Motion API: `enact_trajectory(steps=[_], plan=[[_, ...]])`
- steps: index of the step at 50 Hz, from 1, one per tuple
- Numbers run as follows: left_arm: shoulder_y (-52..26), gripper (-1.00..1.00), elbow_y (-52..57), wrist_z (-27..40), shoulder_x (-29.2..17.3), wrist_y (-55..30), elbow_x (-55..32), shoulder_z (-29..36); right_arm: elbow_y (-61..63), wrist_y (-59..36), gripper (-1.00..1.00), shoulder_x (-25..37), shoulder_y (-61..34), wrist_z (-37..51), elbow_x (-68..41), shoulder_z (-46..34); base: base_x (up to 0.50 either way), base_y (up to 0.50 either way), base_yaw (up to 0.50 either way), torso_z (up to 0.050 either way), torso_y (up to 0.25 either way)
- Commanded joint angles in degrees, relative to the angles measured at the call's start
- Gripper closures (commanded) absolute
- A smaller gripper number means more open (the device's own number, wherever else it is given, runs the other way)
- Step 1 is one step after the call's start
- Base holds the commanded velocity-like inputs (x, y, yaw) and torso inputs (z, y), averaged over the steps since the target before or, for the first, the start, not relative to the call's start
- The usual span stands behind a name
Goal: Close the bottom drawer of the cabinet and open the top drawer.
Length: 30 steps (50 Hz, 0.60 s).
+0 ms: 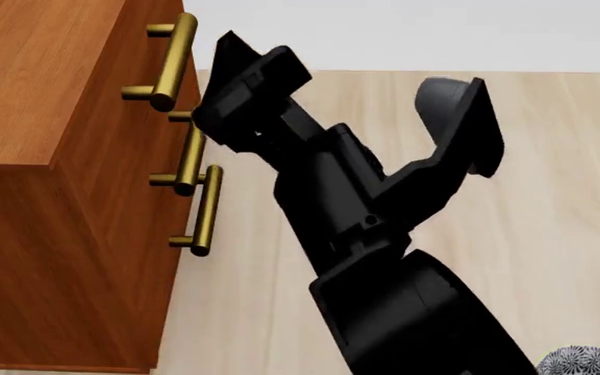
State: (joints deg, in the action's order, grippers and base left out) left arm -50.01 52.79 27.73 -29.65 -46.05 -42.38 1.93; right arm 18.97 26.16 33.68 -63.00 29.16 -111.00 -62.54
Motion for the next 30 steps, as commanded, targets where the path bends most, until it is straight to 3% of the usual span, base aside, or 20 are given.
enact_trajectory(steps=[1, 30], plan=[[-0.83, -1.0, 0.65, 0.9, -0.56, -0.84, -1.46, -0.59, -4.21, -4.28, -1.0, -2.98, -3.04, -3.06, -8.77, 1.77, 0.0, 0.0, 0.0, 0.0, 0.0], [-0.53, -1.0, -0.15, 0.95, -1.45, 0.52, -1.31, -0.26, -13.83, -6.62, -1.0, -6.25, -6.28, -2.62, -12.3, 2.05, 0.0, 0.0, 0.0, 0.0, 0.0]])
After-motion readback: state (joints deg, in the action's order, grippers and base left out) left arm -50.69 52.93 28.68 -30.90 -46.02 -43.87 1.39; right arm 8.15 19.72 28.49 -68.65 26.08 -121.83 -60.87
